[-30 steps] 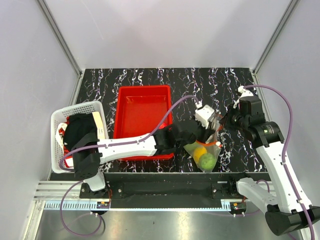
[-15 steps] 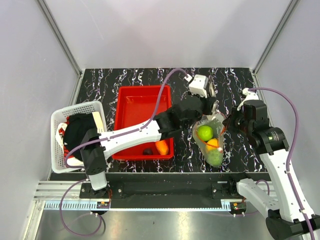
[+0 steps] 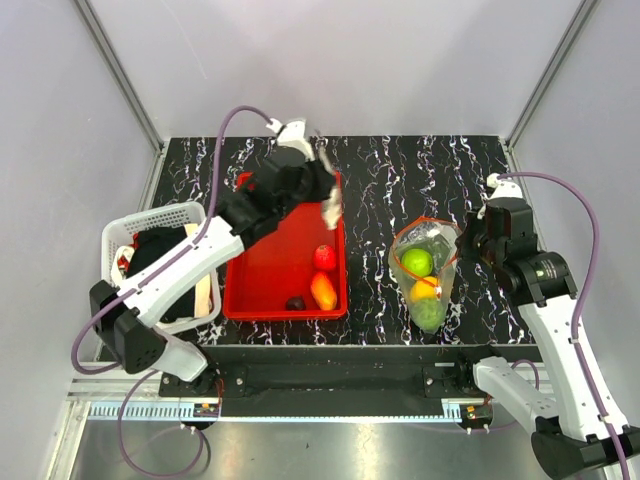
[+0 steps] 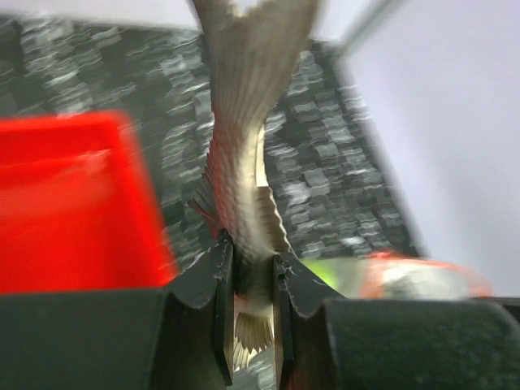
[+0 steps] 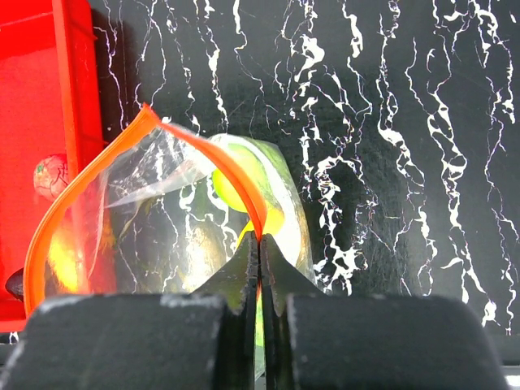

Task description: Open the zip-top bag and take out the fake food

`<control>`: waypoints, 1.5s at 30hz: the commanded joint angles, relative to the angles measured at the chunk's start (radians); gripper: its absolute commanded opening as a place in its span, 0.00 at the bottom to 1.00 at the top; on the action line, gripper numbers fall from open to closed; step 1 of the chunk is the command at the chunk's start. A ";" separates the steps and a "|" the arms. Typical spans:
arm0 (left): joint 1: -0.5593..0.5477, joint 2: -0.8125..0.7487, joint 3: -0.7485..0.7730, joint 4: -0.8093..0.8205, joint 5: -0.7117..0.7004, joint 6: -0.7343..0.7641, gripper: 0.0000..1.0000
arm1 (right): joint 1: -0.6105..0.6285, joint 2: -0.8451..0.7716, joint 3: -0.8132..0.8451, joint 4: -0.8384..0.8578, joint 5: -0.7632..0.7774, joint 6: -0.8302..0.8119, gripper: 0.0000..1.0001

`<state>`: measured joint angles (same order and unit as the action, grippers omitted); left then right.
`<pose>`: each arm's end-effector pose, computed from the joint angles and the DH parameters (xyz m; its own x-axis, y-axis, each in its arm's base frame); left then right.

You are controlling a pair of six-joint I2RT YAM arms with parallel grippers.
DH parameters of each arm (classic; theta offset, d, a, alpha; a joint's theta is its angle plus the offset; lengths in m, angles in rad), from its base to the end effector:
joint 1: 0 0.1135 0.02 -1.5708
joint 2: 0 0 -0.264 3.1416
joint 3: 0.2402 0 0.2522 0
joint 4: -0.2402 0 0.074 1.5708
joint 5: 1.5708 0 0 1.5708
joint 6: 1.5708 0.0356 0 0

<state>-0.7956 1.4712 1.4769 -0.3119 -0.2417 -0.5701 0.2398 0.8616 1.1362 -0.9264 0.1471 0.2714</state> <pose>0.2454 -0.2382 0.4049 -0.4657 -0.2735 -0.8416 0.3355 0.8255 -0.4539 0.1512 0.0316 0.3718 -0.6003 0.1262 -0.7897 0.0407 0.9910 0.1275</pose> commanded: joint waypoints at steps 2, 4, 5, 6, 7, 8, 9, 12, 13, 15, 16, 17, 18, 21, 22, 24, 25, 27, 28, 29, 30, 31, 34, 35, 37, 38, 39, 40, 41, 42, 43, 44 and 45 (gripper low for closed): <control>0.131 -0.002 -0.121 -0.214 0.096 0.045 0.00 | 0.006 0.014 0.034 0.027 -0.004 -0.017 0.00; 0.162 0.030 -0.148 -0.239 0.104 0.064 0.00 | 0.004 0.008 0.036 0.028 -0.006 -0.020 0.00; 0.165 0.046 -0.151 -0.253 0.076 0.068 0.00 | 0.006 0.007 0.036 0.029 -0.003 -0.023 0.00; 0.167 0.064 -0.153 -0.274 0.053 0.073 0.00 | 0.006 0.005 0.036 0.029 -0.003 -0.023 0.00; 0.167 0.104 -0.155 -0.282 0.030 0.070 0.00 | 0.006 0.004 0.034 0.028 -0.004 -0.021 0.00; 0.167 0.122 -0.156 -0.289 -0.013 0.065 0.00 | 0.006 0.002 0.034 0.029 -0.007 -0.021 0.00; 0.167 0.142 -0.156 -0.299 -0.033 0.040 0.00 | 0.004 0.002 0.033 0.029 -0.009 -0.020 0.00; 0.157 0.219 -0.159 -0.315 -0.134 -0.016 0.00 | 0.006 0.001 0.031 0.029 -0.012 -0.021 0.00; 0.156 0.241 -0.158 -0.319 -0.140 -0.026 0.00 | 0.006 0.002 0.031 0.028 -0.015 -0.020 0.00; 0.153 0.303 -0.152 -0.331 -0.146 -0.063 0.00 | 0.006 0.001 0.031 0.029 -0.017 -0.018 0.00; 0.150 0.325 -0.148 -0.335 -0.148 -0.071 0.00 | 0.006 0.002 0.031 0.029 -0.020 -0.020 0.00; 0.147 0.352 -0.147 -0.340 -0.159 -0.082 0.00 | 0.006 0.002 0.031 0.029 -0.020 -0.020 0.00; 0.142 0.362 -0.147 -0.343 -0.168 -0.088 0.08 | 0.004 0.004 0.030 0.029 -0.024 -0.018 0.00; 0.136 0.353 -0.159 -0.346 -0.182 -0.114 0.57 | 0.006 0.005 0.025 0.031 -0.034 -0.017 0.00; 0.134 0.344 -0.164 -0.346 -0.189 -0.117 0.64 | 0.006 0.005 0.022 0.032 -0.037 -0.017 0.00; 0.128 0.304 -0.170 -0.345 -0.208 -0.123 0.79 | 0.006 0.005 0.019 0.034 -0.043 -0.012 0.00; 0.125 0.287 -0.170 -0.349 -0.214 -0.122 0.81 | 0.006 0.005 0.017 0.034 -0.046 -0.011 0.00; 0.105 0.233 -0.155 -0.357 -0.220 -0.100 0.84 | 0.006 0.007 0.016 0.038 -0.060 -0.003 0.00; 0.093 0.215 -0.147 -0.362 -0.220 -0.091 0.84 | 0.006 0.007 0.014 0.038 -0.066 -0.001 0.00; 0.066 0.174 -0.133 -0.360 -0.206 -0.059 0.84 | 0.004 0.005 0.014 0.040 -0.072 -0.001 0.00; 0.049 0.155 -0.101 -0.354 -0.185 -0.045 0.83 | 0.006 0.005 0.014 0.043 -0.092 0.000 0.00; 0.027 0.141 -0.080 -0.327 -0.124 -0.028 0.79 | 0.006 0.005 0.011 0.044 -0.106 -0.001 0.00; -0.063 0.106 0.006 -0.224 0.057 0.056 0.67 | 0.006 0.004 0.005 0.064 -0.144 0.003 0.00; -0.098 0.104 0.025 -0.195 0.109 0.061 0.64 | 0.006 0.004 0.005 0.066 -0.174 0.006 0.00; -0.128 0.123 0.074 -0.117 0.235 0.035 0.55 | 0.006 0.005 0.007 0.067 -0.195 0.011 0.00; -0.149 0.130 0.086 -0.089 0.278 0.021 0.46 | 0.006 0.001 0.007 0.067 -0.204 0.014 0.00; -0.158 0.141 0.097 -0.066 0.333 0.007 0.42 | 0.006 -0.003 0.008 0.067 -0.207 0.015 0.00; -0.168 0.164 0.115 -0.028 0.350 -0.023 0.39 | 0.006 -0.009 0.008 0.067 -0.208 0.015 0.00; -0.184 0.181 0.121 -0.012 0.367 -0.039 0.34 | 0.006 -0.010 0.008 0.067 -0.211 0.022 0.00; -0.192 0.196 0.129 0.002 0.407 -0.051 0.33 | 0.006 -0.013 0.007 0.069 -0.216 0.025 0.00; -0.198 0.233 0.140 0.022 0.423 -0.077 0.31 | 0.006 -0.013 0.007 0.069 -0.222 0.025 0.00; -0.212 0.251 0.160 0.025 0.433 -0.085 0.28 | 0.006 -0.015 0.007 0.069 -0.231 0.031 0.00; -0.217 0.268 0.171 0.025 0.446 -0.096 0.28 | 0.004 -0.018 0.008 0.069 -0.236 0.034 0.00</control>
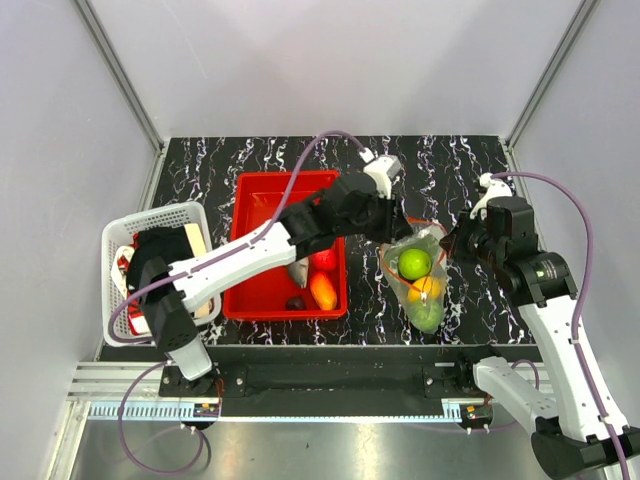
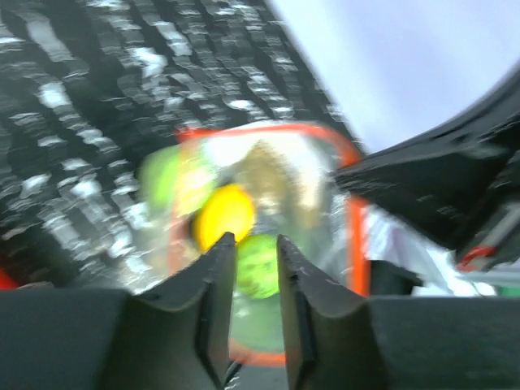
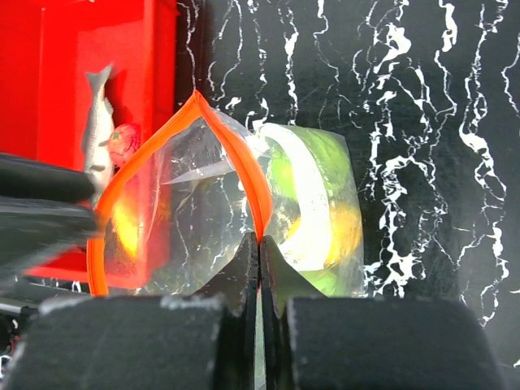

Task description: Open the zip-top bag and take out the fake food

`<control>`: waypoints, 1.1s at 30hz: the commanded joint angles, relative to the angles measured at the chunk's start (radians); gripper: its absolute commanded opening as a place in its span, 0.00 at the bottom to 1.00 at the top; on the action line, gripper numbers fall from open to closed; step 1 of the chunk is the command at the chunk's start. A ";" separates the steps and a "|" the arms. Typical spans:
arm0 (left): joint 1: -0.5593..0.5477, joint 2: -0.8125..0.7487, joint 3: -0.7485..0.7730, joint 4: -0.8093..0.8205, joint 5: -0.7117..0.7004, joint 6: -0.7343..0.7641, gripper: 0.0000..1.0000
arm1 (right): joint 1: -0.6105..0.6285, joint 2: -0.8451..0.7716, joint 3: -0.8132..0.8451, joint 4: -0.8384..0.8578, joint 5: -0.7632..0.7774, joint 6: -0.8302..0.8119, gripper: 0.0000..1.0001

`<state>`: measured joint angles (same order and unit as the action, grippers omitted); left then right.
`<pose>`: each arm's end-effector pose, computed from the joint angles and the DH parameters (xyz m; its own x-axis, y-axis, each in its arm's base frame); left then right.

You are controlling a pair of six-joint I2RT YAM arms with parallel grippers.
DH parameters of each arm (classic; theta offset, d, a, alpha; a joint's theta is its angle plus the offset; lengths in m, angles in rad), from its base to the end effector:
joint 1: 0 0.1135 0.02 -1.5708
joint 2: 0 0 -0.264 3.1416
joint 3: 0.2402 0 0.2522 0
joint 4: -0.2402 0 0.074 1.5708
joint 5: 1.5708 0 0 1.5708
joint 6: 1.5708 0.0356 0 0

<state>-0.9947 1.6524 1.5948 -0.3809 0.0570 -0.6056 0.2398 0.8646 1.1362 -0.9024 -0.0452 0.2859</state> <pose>0.2100 -0.3271 0.3759 -0.6828 0.0078 -0.7306 0.5798 0.6143 -0.5353 0.1522 0.0389 0.3733 -0.6266 0.1368 -0.7673 -0.1001 0.9622 0.2533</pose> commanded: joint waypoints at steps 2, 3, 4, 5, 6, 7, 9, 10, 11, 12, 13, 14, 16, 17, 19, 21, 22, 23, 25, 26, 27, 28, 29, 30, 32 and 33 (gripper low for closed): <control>-0.031 0.134 0.071 0.100 0.159 -0.088 0.27 | 0.006 -0.025 0.007 0.049 -0.059 0.030 0.00; -0.033 0.153 0.079 0.102 0.168 -0.094 0.27 | 0.006 -0.029 0.004 0.051 -0.064 0.035 0.00; -0.039 0.170 0.085 0.100 0.170 -0.106 0.26 | 0.006 -0.032 0.004 0.056 -0.067 0.041 0.00; -0.042 0.200 0.091 0.100 0.175 -0.111 0.25 | 0.006 -0.033 0.004 0.057 -0.076 0.047 0.00; -0.044 0.213 0.093 0.099 0.181 -0.124 0.23 | 0.006 -0.033 0.005 0.059 -0.074 0.053 0.00; -0.050 0.224 0.091 0.099 0.184 -0.129 0.22 | 0.004 -0.036 0.007 0.057 -0.070 0.065 0.00; -0.059 0.247 0.073 0.094 0.172 -0.134 0.20 | 0.006 -0.038 0.013 0.056 -0.052 0.078 0.00; -0.070 0.253 0.065 0.094 0.167 -0.138 0.20 | 0.006 -0.041 0.013 0.057 -0.044 0.087 0.00; -0.077 0.257 0.056 0.093 0.158 -0.140 0.19 | 0.006 -0.041 0.014 0.056 -0.033 0.091 0.00; -0.084 0.259 0.035 0.089 0.133 -0.144 0.18 | 0.006 -0.045 0.014 0.057 -0.027 0.098 0.00; -0.097 0.260 0.027 0.088 0.118 -0.146 0.18 | 0.007 -0.049 0.013 0.057 -0.022 0.104 0.00; -0.104 0.265 0.018 0.089 0.106 -0.149 0.18 | 0.004 -0.050 0.010 0.057 -0.013 0.105 0.00; -0.123 0.282 0.002 0.089 0.070 -0.161 0.19 | 0.006 -0.053 -0.001 0.054 -0.001 0.114 0.00; -0.128 0.291 0.005 0.089 0.066 -0.164 0.21 | 0.006 -0.055 -0.004 0.051 -0.001 0.114 0.00; -0.142 0.320 0.010 0.089 0.041 -0.174 0.25 | 0.006 -0.056 -0.019 0.048 0.001 0.121 0.00; -0.148 0.343 0.022 0.089 0.014 -0.187 0.30 | 0.006 -0.061 -0.036 0.046 0.010 0.122 0.00; -0.148 0.368 0.033 0.091 0.009 -0.194 0.31 | 0.006 -0.064 -0.041 0.043 0.024 0.125 0.00; -0.148 0.379 0.043 0.091 0.006 -0.195 0.33 | 0.006 -0.065 -0.044 0.039 0.034 0.124 0.00; -0.153 0.405 0.056 0.089 -0.002 -0.203 0.36 | 0.006 -0.067 -0.047 0.019 0.079 0.111 0.00; -0.153 0.412 0.060 0.094 -0.008 -0.206 0.39 | 0.006 -0.067 -0.047 0.014 0.093 0.105 0.00; -0.156 0.421 0.062 0.099 -0.012 -0.209 0.42 | 0.006 -0.068 -0.047 0.004 0.123 0.099 0.00; -0.157 0.428 0.066 0.100 -0.017 -0.209 0.45 | 0.004 -0.067 -0.047 0.000 0.131 0.095 0.00; -0.157 0.432 0.070 0.103 -0.023 -0.209 0.49 | 0.006 -0.067 -0.050 -0.001 0.139 0.090 0.00; -0.159 0.437 0.071 0.103 -0.034 -0.210 0.52 | 0.006 -0.065 -0.050 -0.004 0.151 0.091 0.00; -0.159 0.454 0.070 0.117 -0.055 -0.209 0.57 | 0.006 -0.056 -0.053 -0.003 0.146 0.093 0.00; -0.160 0.460 0.070 0.126 -0.055 -0.206 0.59 | 0.006 -0.055 -0.056 -0.003 0.137 0.093 0.00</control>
<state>-1.1496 2.0979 1.6188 -0.3092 0.0586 -0.8036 0.2398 0.8120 1.0809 -0.9226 0.0414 0.3927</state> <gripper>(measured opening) 0.553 0.009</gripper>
